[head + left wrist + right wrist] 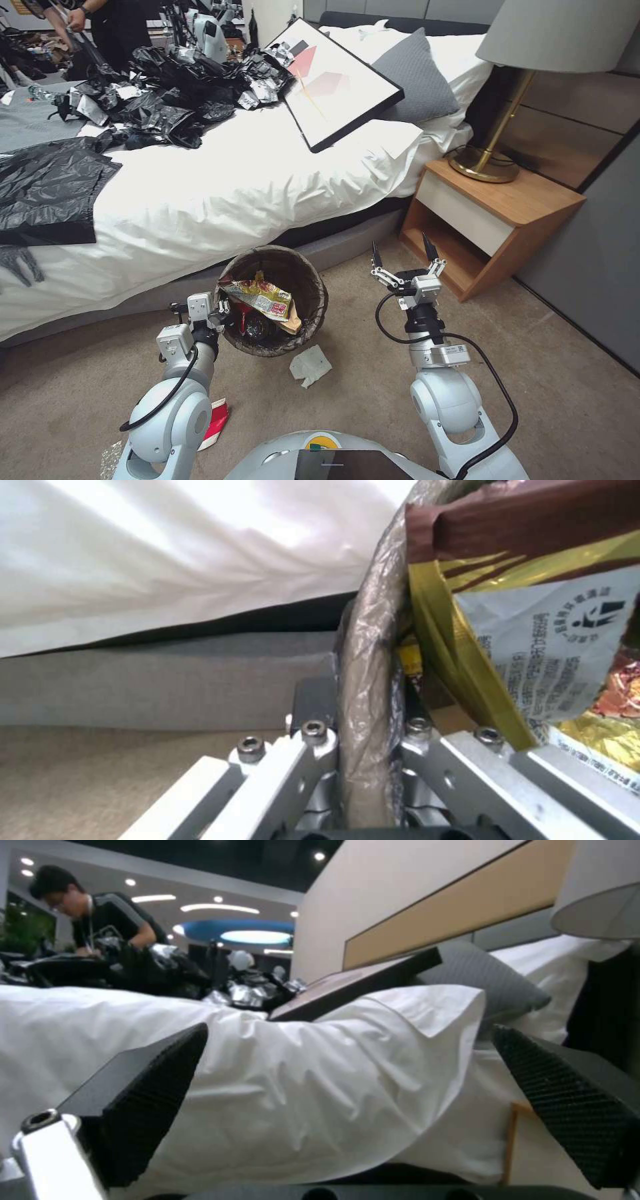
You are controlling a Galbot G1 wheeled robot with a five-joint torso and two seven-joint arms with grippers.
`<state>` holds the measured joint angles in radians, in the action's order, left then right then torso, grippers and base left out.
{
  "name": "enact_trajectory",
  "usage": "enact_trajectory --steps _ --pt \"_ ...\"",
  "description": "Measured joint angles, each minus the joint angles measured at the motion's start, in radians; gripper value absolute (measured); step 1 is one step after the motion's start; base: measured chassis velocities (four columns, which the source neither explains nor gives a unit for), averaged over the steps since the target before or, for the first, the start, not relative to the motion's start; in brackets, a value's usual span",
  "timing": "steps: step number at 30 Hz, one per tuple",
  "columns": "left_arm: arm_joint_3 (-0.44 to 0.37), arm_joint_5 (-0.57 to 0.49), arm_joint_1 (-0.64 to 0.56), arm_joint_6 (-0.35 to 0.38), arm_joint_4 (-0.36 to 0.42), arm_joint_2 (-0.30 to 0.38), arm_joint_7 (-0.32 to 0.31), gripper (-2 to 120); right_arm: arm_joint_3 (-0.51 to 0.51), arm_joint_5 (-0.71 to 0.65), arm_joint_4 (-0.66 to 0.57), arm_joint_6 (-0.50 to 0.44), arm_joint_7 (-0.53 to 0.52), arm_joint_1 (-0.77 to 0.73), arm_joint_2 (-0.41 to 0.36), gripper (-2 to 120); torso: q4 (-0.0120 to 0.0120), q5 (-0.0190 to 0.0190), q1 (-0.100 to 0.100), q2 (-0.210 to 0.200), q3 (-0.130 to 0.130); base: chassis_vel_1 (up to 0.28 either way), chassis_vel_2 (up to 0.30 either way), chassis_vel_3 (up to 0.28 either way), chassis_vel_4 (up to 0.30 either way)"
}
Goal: Pick up the trash bin, then pick up the garbage from the floor and place it into the trash bin.
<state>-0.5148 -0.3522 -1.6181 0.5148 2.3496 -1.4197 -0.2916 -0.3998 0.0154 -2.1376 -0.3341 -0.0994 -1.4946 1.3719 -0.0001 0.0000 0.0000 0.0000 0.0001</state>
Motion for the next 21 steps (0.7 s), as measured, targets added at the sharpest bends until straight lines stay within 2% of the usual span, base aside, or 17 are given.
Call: enact_trajectory --steps 9,21 --pt "0.0 0.0 0.001 -0.003 -0.002 -0.001 0.003 4 0.0 -0.001 0.003 0.0 0.003 0.003 0.0 100 0.0001 -0.0001 0.0 0.0 0.0 0.071 0.08 0.077 0.069" --pt "-0.002 -0.001 0.002 -0.01 -0.007 -0.002 0.003 4 -0.001 -0.002 0.01 0.001 0.007 0.01 0.0 100 0.0004 -0.0001 0.0 0.0 0.0 0.128 0.126 0.114 0.115"
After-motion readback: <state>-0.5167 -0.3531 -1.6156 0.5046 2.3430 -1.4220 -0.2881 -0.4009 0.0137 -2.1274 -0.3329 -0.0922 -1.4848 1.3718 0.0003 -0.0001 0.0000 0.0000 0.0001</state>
